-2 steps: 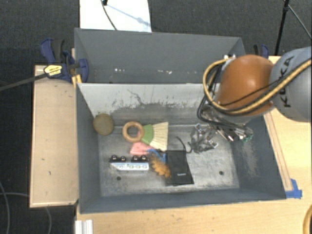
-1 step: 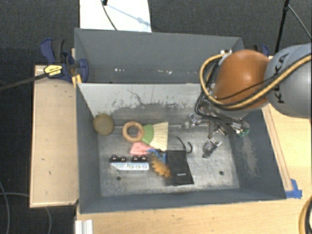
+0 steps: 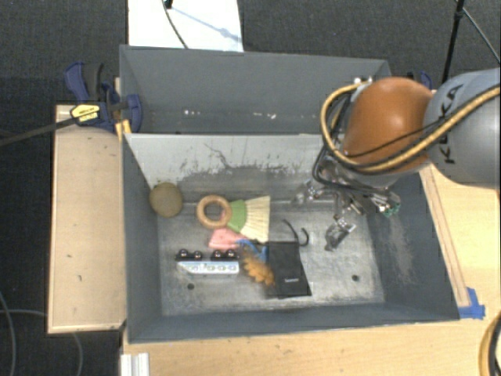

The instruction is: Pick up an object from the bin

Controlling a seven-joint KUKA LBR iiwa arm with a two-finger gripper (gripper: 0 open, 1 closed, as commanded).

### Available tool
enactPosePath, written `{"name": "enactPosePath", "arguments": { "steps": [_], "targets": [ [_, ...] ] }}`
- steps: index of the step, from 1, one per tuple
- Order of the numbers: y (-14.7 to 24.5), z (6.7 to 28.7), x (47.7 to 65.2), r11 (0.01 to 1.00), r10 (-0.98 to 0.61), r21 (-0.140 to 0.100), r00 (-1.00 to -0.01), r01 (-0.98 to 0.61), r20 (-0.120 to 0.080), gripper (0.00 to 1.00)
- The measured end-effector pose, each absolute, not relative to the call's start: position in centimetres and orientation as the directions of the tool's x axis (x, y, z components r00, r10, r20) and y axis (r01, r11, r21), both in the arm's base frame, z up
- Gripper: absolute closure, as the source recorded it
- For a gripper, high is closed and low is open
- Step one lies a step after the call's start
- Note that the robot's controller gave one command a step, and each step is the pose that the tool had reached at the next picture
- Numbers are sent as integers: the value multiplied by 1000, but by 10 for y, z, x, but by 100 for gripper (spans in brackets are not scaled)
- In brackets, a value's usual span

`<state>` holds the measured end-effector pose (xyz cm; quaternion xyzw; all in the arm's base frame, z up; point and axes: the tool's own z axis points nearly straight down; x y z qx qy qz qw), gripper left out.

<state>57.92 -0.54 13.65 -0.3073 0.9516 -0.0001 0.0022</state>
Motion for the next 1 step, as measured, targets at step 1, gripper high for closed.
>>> {"name": "enactPosePath", "arguments": {
  "steps": [1],
  "targets": [
    [63,73,538,692,-721,-4,-692,-721,-5,100]
  ]
}}
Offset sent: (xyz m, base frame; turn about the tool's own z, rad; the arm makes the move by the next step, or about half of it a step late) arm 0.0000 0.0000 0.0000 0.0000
